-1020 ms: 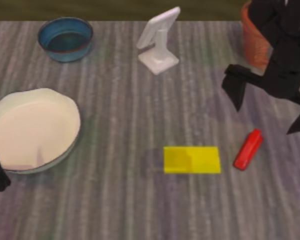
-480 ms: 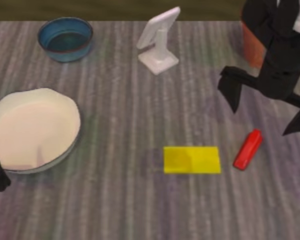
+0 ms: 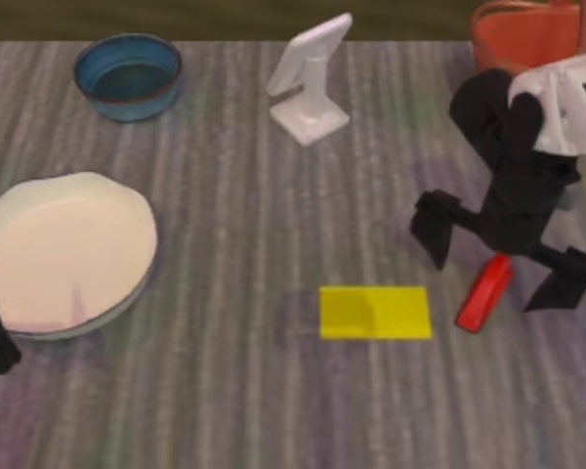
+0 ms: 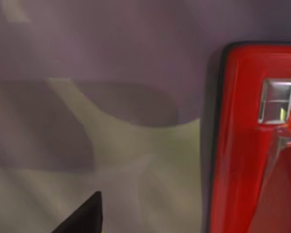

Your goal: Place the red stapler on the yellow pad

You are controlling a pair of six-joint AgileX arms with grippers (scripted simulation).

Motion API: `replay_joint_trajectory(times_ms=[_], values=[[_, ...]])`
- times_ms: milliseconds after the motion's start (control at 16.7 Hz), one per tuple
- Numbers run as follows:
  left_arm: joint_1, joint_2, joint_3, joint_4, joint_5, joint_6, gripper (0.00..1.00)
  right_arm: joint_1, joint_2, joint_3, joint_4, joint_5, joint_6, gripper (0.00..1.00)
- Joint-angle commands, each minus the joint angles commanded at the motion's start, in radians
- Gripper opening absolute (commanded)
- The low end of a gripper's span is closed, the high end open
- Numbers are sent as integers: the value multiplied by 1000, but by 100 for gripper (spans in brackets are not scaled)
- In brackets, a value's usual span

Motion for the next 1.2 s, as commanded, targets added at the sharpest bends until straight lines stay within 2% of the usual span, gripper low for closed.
replay_joint_trajectory(times_ms=[300, 1080, 1200], values=[[0, 0, 0, 0, 0, 0, 100, 1, 11, -18, 23, 0, 1, 100], [0, 0, 0, 0, 0, 0, 100, 1, 11, -18, 23, 0, 1, 2], [0, 0, 0, 0, 0, 0, 100, 1, 11, -18, 23, 0, 1, 0]])
